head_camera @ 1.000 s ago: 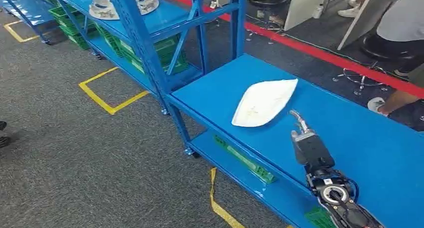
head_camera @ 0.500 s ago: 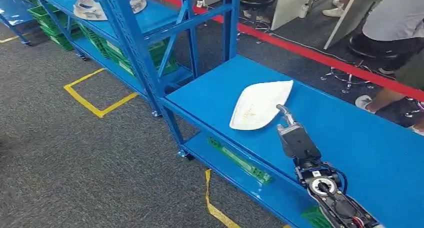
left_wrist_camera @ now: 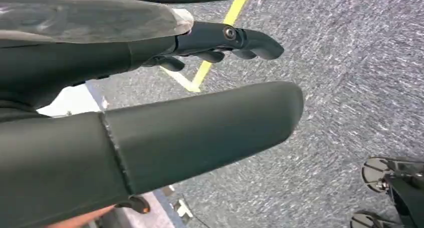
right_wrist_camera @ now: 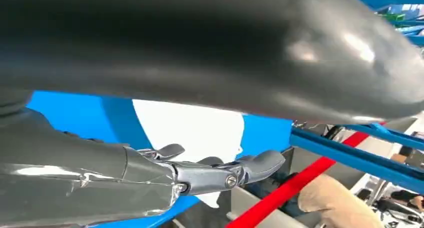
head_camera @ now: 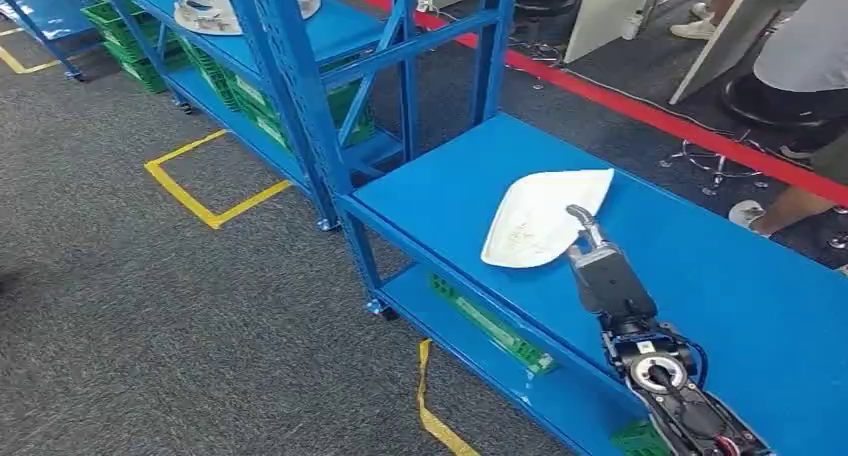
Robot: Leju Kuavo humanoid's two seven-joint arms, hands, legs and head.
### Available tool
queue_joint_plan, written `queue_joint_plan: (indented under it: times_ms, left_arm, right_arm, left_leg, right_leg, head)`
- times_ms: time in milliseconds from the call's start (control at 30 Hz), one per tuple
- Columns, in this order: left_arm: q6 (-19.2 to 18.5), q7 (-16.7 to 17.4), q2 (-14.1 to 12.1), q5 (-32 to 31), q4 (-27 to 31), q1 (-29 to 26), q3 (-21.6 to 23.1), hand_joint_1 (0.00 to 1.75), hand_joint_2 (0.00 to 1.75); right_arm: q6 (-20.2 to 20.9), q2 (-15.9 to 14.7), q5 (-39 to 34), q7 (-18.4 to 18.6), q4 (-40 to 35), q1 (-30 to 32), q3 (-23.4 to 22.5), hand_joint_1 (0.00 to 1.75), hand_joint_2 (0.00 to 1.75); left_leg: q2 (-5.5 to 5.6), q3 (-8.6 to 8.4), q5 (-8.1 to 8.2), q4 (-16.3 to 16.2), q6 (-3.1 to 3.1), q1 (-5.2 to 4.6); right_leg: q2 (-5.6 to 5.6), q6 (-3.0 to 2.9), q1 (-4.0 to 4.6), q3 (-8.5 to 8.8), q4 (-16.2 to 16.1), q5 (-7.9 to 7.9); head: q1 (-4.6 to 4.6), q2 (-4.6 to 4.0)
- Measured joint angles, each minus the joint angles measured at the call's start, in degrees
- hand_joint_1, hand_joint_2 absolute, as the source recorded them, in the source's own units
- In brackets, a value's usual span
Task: Take the parts from the cabinet and place them on the table.
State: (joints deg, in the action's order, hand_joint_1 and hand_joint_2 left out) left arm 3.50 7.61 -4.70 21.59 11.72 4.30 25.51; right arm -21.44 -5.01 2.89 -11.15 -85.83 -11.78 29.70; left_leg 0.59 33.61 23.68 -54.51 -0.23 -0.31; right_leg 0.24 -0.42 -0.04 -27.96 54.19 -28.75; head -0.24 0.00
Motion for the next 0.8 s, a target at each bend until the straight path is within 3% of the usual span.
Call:
queue_joint_plan:
  times_ms: [333,367,433,567,700,800]
  left_arm:
    - [0.02,0.00,-0.20,0.17,0.00,0.01,0.68,0.00,0.00]
    - [0.02,0.00,-0.24,0.17,0.00,0.02,0.81,0.00,0.00]
    - [0.04,0.00,-0.31,0.18,0.00,0.03,1.03,0.00,0.00]
    - [0.09,0.02,-0.37,0.17,0.00,0.07,1.36,0.00,0.00]
    - [-0.11,0.61,-0.39,0.15,0.00,0.54,1.81,0.00,0.00]
    - [-0.48,1.14,-0.48,0.15,0.00,0.95,2.34,0.00,0.00]
  right_arm:
    - [-0.39,0.00,2.74,2.71,-0.44,-3.29,0.57,0.00,0.00]
    - [-0.61,0.00,3.68,3.59,-0.48,-3.98,0.66,0.00,1.75]
    - [-1.31,0.00,5.18,5.36,-0.77,-5.50,0.81,0.00,1.75]
    - [-2.16,-0.04,12.97,13.08,-0.79,-8.02,1.18,0.00,1.75]
    - [6.06,-1.44,25.32,26.32,-0.74,-12.35,2.66,0.00,1.75]
    - [13.34,-2.56,31.79,32.16,-0.24,-15.85,4.44,0.00,1.75]
  left_leg:
    - [-0.01,-0.40,-0.02,0.25,-0.04,0.13]
    - [-0.01,-0.43,-0.04,0.27,-0.07,0.13]
    - [-0.02,-0.53,-0.04,0.34,-0.07,0.13]
    - [-0.02,-0.60,-0.06,0.41,-0.10,0.13]
    - [-0.03,-0.62,-0.08,0.43,-0.13,0.13]
    - [-0.02,-0.61,-0.09,0.44,-0.13,0.14]
  right_leg:
    - [0.01,-0.02,0.03,0.25,0.00,-0.02]
    - [0.02,-0.02,0.03,0.26,0.00,-0.02]
    - [0.02,-0.04,0.03,0.26,-0.01,-0.03]
    - [0.02,-0.04,0.04,0.36,-0.01,-0.04]
    - [0.03,-0.05,0.04,0.36,0.00,-0.03]
    - [0.03,-0.05,0.05,0.36,0.00,-0.03]
  head:
    - [-0.07,0.00]
    - [-0.11,0.00]
    - [-0.15,0.00]
    - [-0.15,0.00]
    - [-0.17,0.00]
    - [-0.18,0.00]
